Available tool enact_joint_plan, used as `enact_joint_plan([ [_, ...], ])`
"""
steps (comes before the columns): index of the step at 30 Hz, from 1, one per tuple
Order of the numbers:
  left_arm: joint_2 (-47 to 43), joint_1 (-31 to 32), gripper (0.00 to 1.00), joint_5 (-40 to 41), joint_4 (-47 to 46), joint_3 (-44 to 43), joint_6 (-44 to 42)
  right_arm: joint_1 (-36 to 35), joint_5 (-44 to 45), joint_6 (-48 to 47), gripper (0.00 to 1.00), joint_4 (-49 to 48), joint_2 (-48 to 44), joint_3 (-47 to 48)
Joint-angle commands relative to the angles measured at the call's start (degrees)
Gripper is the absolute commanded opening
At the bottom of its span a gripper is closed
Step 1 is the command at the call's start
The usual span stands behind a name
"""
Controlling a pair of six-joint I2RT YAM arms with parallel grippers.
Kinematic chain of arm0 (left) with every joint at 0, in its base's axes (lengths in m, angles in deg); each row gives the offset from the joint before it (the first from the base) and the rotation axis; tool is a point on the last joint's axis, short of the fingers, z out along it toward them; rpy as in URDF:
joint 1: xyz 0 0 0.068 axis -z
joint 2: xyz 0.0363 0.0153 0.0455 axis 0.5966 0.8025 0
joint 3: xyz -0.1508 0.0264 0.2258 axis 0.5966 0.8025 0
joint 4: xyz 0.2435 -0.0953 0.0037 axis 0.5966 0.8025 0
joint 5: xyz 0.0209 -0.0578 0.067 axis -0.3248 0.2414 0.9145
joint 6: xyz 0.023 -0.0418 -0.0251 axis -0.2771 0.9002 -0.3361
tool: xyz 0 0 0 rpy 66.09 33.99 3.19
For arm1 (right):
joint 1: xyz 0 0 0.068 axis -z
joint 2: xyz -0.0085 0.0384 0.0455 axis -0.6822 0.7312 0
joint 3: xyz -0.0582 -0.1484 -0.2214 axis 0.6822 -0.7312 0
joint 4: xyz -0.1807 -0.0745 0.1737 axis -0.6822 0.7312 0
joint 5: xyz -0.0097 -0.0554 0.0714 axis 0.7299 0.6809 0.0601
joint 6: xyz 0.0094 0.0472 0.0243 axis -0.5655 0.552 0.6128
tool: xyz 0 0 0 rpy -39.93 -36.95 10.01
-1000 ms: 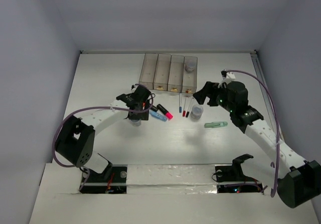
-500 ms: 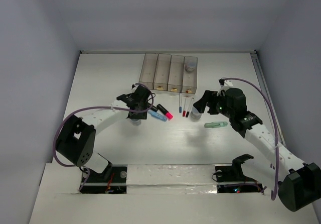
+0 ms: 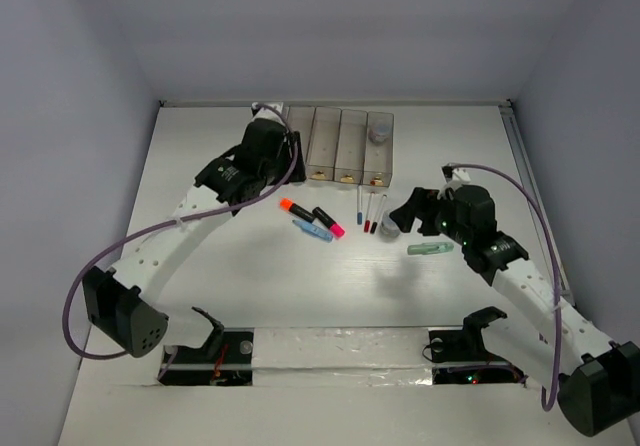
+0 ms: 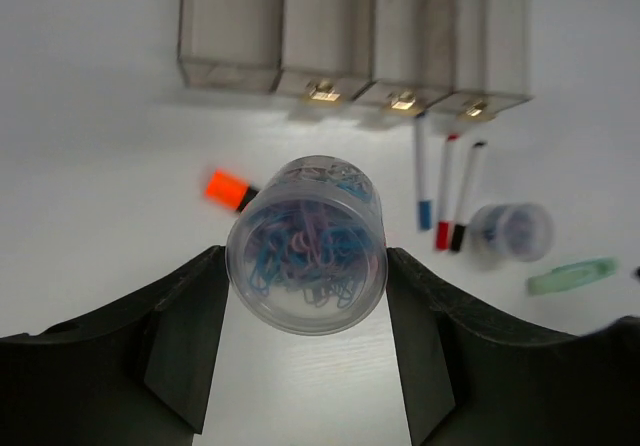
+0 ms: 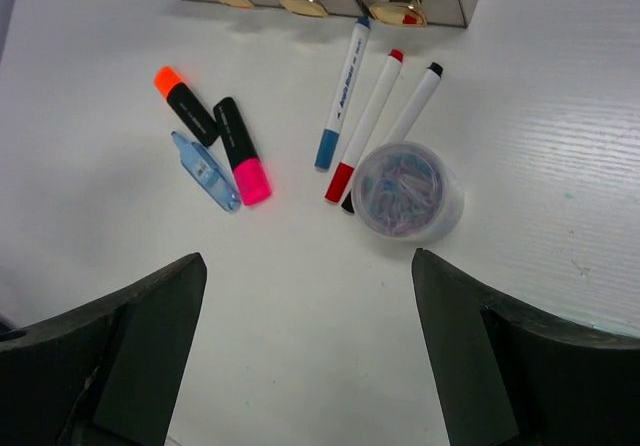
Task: Sort the stationery into containers
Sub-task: Pick up the stationery from the center of the board, then place the stationery in the storage box.
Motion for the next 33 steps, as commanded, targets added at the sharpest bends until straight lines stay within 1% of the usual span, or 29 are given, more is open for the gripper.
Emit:
enact_joint_plan([
  [1,3.06,0.20,0.14,-4.90,-7.45,-7.55,0.91,-0.21,1.75,1.68,0.89,-1.37,-2.88,-1.32],
  [5,11.75,0.20,0.14,-9.03,-12.82,-15.12,1.35,-0.21,4.47,2.47,0.89,0.04,-6.13,-2.37],
  [6,15.69,0.89,0.14,-10.00,-13.44,-19.14,1.35,-0.21,5.79,2.56,0.89,1.26,-7.27,-2.38],
  [8,19.66,1.59,0.14,-10.19,-14.06,-23.12,1.00,-0.21,6.33,2.56,0.89,2.06,-8.15,-2.46],
  [9,23.34,2.47,0.14,-10.19,-14.41,-25.31,0.91,-0.21,6.76,2.48,0.89,2.32,-8.42,-2.55],
  [10,25.12,3.00,0.14,-10.19,-15.11,-29.25,0.74,-0.21,6.77,2.48,0.89,2.76,-8.60,-2.72],
  [11,26.96,3.01,0.14,-10.27,-15.29,-31.12,0.74,-0.21,6.94,2.48,0.89,2.94,-8.77,-2.81],
  [12,30.63,3.88,0.14,-10.62,-15.38,-33.22,0.65,-0.21,6.86,2.39,0.89,3.12,-8.77,-2.99],
  [13,32.41,4.67,0.14,-10.54,-15.38,-37.51,0.56,-0.21,6.77,2.39,0.89,3.38,-8.77,-3.08],
  [14,34.34,4.68,0.14,-10.19,-15.03,-39.64,0.39,-0.21,6.77,2.39,0.89,3.47,-8.77,-3.17],
  [15,38.19,5.37,0.14,-9.32,-14.51,-42.10,0.30,-0.21,6.68,2.39,0.89,3.56,-8.77,-3.25],
  [16,40.06,5.99,0.14,-8.70,-13.11,-47.17,-0.05,-0.21,6.42,2.47,0.89,3.47,-8.95,-3.52],
  [18,45.93,6.00,0.14,-7.03,-11.61,-52.20,-0.49,-0.21,6.07,2.65,0.89,3.12,-9.74,-3.96],
  [19,47.70,6.52,0.14,-6.33,-10.39,-56.67,-1.02,-0.21,5.63,2.83,0.88,2.77,-10.00,-4.48],
  [22,53.86,6.52,0.14,-4.04,-8.71,-63.36,-1.37,-0.21,5.62,2.74,0.88,3.55,-10.88,-4.48],
  [25,58.08,6.52,0.15,-2.81,-9.14,-65.06,-0.94,-0.21,5.28,2.39,0.88,4.43,-12.02,-4.40],
  [33,61.25,7.58,0.15,1.24,-13.09,-64.09,-0.93,-0.21,4.22,1.86,0.89,5.49,-12.99,-4.39],
])
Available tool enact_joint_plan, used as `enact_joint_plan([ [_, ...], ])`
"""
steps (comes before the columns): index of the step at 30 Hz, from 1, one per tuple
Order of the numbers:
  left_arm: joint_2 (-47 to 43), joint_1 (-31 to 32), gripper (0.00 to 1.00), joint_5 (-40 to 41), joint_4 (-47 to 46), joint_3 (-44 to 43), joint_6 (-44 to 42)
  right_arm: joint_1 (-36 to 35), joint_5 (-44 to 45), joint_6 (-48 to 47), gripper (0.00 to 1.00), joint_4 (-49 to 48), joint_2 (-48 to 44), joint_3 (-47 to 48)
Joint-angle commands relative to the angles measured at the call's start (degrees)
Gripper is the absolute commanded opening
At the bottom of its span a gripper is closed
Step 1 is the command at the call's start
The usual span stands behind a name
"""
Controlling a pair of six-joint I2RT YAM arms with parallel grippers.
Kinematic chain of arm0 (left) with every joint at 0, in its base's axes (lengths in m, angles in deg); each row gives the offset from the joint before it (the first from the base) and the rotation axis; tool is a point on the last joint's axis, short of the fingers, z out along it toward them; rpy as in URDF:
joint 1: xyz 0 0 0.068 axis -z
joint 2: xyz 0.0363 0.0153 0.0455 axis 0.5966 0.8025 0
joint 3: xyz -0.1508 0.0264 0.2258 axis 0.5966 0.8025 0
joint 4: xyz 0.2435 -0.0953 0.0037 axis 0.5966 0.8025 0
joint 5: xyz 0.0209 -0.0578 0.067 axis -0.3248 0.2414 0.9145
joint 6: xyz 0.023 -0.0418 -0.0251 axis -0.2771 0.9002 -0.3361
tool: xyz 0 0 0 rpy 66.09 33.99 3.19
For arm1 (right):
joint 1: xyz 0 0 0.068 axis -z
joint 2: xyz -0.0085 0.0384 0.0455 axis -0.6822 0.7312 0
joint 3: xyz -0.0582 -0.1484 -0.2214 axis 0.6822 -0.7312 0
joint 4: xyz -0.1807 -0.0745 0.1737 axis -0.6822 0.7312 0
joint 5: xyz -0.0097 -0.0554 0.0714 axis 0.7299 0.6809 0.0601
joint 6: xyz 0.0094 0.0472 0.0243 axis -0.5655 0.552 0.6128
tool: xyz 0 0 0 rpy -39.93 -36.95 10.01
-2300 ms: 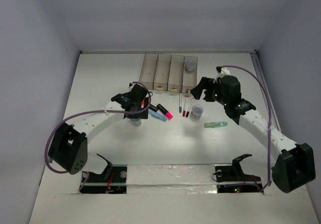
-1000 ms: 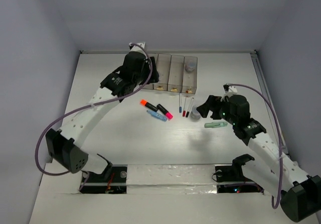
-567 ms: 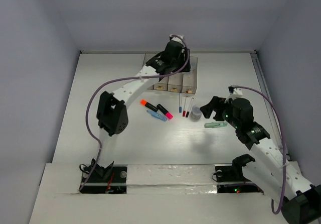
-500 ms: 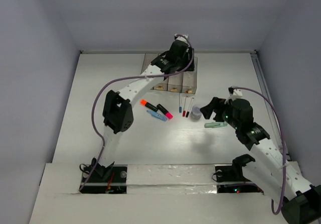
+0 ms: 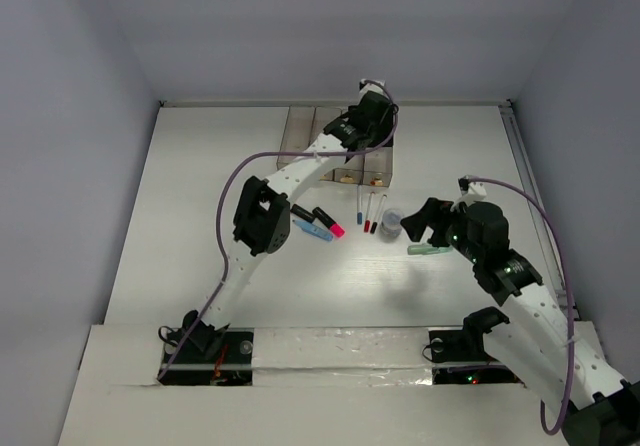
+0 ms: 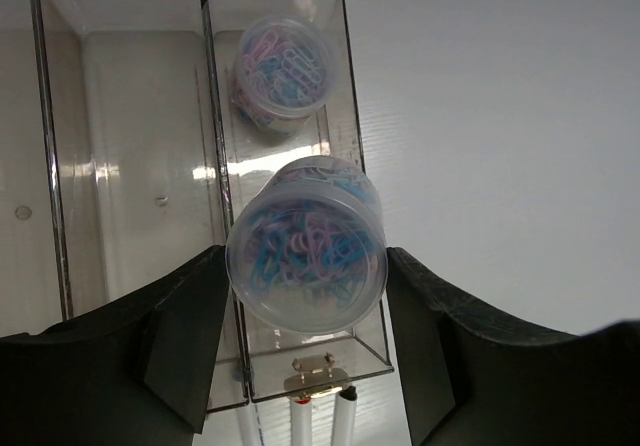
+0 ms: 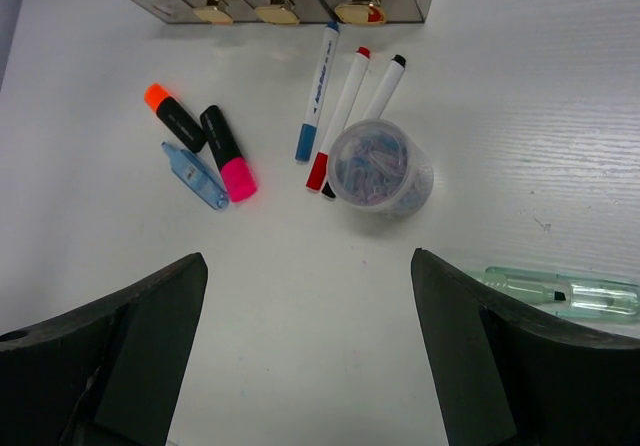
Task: Sort the stationery into containers
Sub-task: Place the stationery in the storage box.
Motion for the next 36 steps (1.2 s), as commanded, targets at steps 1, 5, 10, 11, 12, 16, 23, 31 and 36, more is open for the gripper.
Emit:
enact_joint_plan([
  [1,-1.10,0.50,0.15,3.16,-4.66,-2.17,-0.56,-0.21,-1.09,-0.65,0.89,0.14,-0.51,0.26],
  [5,0.39,0.50,0.17,4.04,-4.05,-3.75,-1.26,-0.21,-2.50,0.05,0.89,-0.65,-0.78,-0.62],
  [10,3.47,0.50,0.20,4.92,-2.73,-6.04,-2.32,-0.21,-3.82,0.93,0.89,-1.71,-0.78,-1.41],
  [11,3.82,0.50,0.20,5.10,-2.82,-6.13,-2.32,-0.21,-3.91,0.84,0.89,-1.54,-0.78,-1.24],
  [12,4.43,0.50,0.21,4.92,-2.82,-6.13,-2.41,-0.21,-3.99,0.84,0.89,-1.45,-0.78,-1.15],
  [16,5.40,0.50,0.24,4.83,-3.69,-6.13,-2.06,-0.21,-4.17,0.67,0.90,-1.10,-0.95,-0.88],
  [23,5.84,0.50,0.44,4.92,-5.19,-6.13,-1.18,-0.21,-3.30,-0.04,1.00,-0.66,0.19,-0.88],
  [31,0.84,0.50,0.80,0.97,-11.42,-3.05,0.40,-0.21,-1.10,-0.48,1.00,-2.76,13.00,0.96],
  [36,-5.74,0.50,0.86,1.14,-12.31,-3.32,-0.82,-0.21,0.31,-1.62,1.00,-3.91,18.29,2.54],
])
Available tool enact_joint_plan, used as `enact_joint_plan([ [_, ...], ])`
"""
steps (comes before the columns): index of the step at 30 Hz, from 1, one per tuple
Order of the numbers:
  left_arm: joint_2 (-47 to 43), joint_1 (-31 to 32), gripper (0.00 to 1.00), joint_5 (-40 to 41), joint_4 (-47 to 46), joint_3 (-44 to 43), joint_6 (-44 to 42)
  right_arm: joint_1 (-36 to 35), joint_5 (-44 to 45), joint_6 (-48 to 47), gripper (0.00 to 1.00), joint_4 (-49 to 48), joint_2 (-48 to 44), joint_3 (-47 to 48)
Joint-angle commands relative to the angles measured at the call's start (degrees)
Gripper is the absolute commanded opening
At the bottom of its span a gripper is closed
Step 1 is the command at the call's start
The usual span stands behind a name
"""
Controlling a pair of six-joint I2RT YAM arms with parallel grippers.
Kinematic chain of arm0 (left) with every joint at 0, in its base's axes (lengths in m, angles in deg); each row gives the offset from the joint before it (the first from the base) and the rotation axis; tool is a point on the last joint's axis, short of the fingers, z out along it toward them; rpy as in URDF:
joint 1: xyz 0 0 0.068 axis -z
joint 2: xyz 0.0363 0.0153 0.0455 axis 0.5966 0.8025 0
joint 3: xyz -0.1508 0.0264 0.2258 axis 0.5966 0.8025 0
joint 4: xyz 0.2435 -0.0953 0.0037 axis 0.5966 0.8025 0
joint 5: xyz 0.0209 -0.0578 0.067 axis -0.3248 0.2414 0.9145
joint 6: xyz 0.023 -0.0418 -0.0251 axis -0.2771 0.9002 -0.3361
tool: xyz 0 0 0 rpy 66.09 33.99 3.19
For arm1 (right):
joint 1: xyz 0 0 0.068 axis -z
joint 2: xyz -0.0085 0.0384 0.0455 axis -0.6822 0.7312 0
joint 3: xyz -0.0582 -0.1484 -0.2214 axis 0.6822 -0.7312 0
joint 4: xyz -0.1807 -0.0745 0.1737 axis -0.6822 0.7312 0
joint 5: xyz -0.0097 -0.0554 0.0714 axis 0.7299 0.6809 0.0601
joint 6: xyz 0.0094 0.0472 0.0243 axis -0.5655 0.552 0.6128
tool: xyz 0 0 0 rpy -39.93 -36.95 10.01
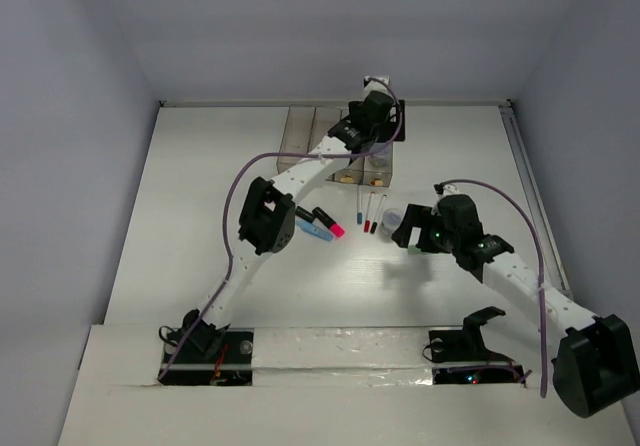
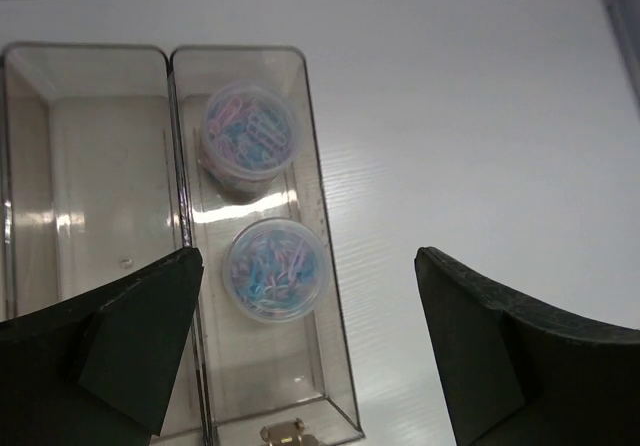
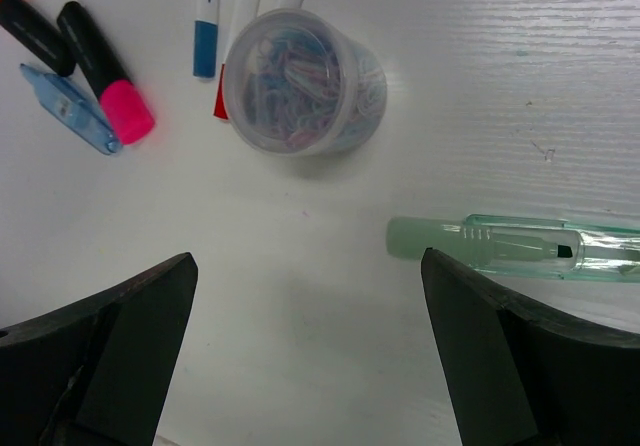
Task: Sort the stationery into containers
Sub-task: Place the stationery in the storage box, then pick up the stationery from the center of the board.
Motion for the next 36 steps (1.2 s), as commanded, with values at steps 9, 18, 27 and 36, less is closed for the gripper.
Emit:
enact_joint_plan([
  [9,-41.01,0.19,0.85,-2.93,-12.35,23.24,-1.51,-2.58,4.54,-2.87,1.00,-5.21,10.18,7.24],
  [18,-75.60,5.28,0.84,3.65,-24.59,68.34,2.18,-3.90,8.57,-4.98,1.00,-3.89,18.18,13.38],
  [27,-103.53,6.52,0.86,6.02,-8.35,85.76,5.61,-5.66,13.51,-6.21,0.96,-1.61,26.00,18.84],
  [36,-120.35,6.52,0.95,10.94,5.46,90.77,5.70,-7.85,17.99,-4.72,0.87,0.68,30.93,22.79],
])
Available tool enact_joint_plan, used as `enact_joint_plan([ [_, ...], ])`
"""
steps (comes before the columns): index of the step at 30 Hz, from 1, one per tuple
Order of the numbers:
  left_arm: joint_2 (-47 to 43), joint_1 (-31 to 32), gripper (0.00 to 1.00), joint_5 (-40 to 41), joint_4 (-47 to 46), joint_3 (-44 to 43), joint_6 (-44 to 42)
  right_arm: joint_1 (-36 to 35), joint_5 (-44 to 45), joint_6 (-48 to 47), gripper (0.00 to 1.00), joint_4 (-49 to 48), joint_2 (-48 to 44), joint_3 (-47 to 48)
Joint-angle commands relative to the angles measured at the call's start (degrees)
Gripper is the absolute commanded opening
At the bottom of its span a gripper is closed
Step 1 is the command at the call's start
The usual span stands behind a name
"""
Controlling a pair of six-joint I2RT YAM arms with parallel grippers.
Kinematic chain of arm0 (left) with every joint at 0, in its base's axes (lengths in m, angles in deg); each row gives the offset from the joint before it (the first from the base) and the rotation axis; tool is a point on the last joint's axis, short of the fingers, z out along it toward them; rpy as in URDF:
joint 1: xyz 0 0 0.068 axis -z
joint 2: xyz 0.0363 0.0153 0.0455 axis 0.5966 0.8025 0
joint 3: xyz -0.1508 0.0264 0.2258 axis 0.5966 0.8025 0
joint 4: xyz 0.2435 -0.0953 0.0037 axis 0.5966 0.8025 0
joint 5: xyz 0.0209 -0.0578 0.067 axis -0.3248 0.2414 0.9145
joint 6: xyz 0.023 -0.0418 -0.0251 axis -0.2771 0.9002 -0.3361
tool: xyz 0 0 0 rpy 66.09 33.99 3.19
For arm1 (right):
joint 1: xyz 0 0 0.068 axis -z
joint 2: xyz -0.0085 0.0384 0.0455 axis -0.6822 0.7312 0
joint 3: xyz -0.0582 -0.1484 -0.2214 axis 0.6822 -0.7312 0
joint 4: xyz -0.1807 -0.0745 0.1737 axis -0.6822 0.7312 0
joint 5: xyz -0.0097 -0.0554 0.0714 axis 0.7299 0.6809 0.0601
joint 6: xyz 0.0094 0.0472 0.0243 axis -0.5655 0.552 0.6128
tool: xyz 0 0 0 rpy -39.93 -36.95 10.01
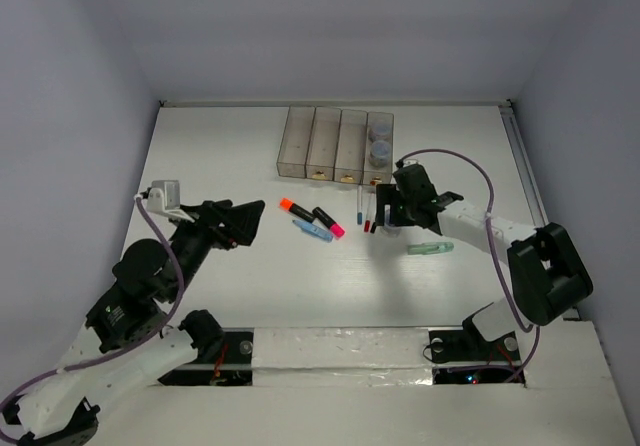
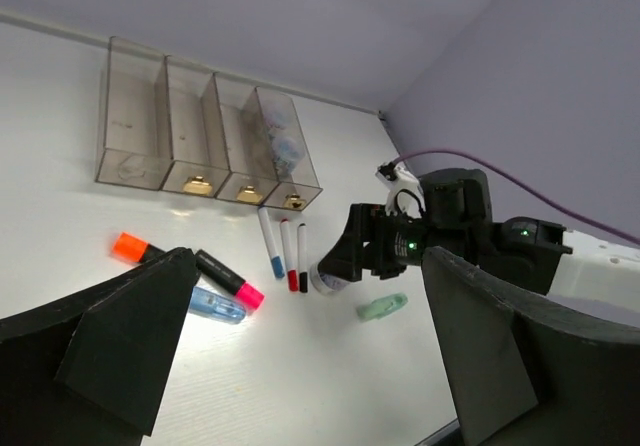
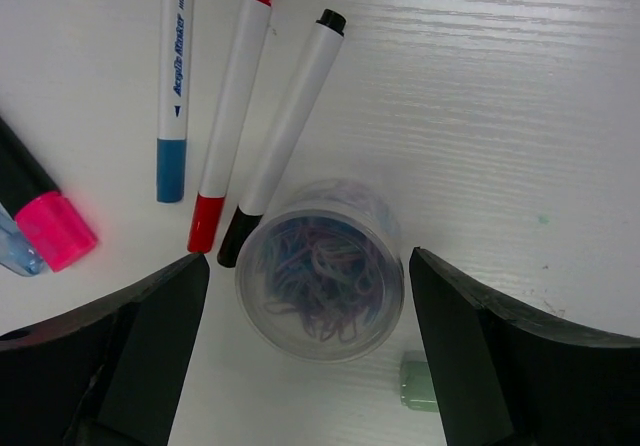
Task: Sort the stationery into containers
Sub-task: Pick up the stationery from the center of the board.
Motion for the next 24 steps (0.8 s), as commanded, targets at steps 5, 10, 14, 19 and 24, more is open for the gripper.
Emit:
enact_joint_plan([
  [5,-4.05,0.16,0.95,3.87,5.46,6.25,0.28,-1.08,7.12,1.64,0.81,3.19,0.95,4.14],
  [10,-4.14,0.16,0.96,2.65,5.28,6.26,0.19,-1.08,8.01,2.70,0.59,3.45,-1.60,3.35],
  [14,-4.05,0.16,0.97,2.03,5.36,6.78,0.37,-1.08,9.14,2.53,0.53,5.82,-2.39,5.10],
  [19,-5.01,0.16,0.97,1.77,5.28,7.05,0.72,-1.08,9.94,1.48,0.51,9.24,-6.68,8.44],
  [24,-5.28,0.16,0.99,1.59,5.10,7.40,0.98,-1.08,8.53,-1.78,0.51,11.18,-8.37,18.34],
])
